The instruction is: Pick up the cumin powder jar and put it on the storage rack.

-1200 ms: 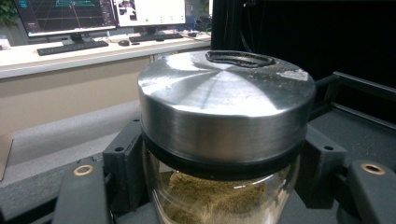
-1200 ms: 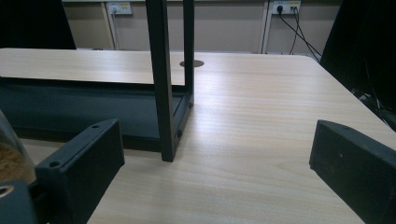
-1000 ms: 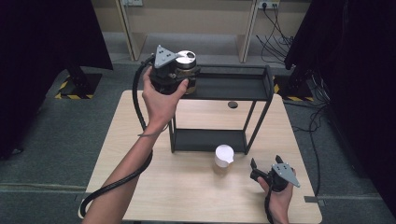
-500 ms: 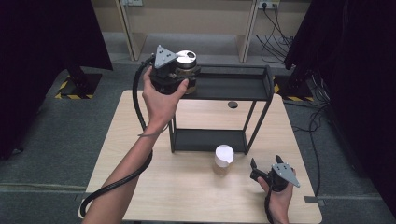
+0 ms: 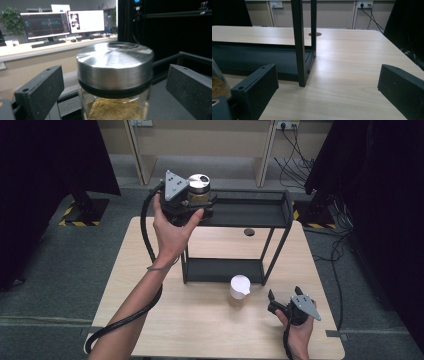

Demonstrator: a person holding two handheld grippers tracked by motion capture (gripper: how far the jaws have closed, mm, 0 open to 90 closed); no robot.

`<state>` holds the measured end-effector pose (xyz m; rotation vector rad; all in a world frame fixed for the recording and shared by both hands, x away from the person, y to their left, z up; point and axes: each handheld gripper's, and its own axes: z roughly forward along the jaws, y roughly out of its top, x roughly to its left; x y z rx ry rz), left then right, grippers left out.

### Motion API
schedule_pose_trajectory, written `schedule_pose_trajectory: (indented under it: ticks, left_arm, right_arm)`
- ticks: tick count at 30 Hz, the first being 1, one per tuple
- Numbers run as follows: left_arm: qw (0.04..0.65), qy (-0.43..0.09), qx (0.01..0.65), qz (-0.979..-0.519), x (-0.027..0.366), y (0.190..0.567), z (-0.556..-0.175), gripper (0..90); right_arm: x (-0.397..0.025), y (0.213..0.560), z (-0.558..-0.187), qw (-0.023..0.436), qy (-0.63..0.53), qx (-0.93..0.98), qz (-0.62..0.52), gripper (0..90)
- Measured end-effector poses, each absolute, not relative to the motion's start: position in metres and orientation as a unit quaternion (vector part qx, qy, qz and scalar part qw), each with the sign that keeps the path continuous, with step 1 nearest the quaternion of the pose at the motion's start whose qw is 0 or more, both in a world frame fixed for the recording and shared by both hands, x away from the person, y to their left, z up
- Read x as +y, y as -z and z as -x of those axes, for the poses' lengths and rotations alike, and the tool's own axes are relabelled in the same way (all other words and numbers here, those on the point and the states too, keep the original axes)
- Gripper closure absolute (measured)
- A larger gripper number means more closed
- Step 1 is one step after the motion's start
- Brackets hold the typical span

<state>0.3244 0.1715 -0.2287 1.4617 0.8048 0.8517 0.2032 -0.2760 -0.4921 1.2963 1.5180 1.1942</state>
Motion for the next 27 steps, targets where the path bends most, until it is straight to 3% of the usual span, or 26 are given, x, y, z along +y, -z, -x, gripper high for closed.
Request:
schedule_pose_trajectory:
  ticks: [27]
  left_arm:
    - [0.611, -0.389, 0.298, -0.621, 0.186, 0.266, -0.284, 0.2]
  right_arm:
    - [-0.275, 0.492, -0.203, 0.397, -0.471, 0.598, -0.512, 3.3]
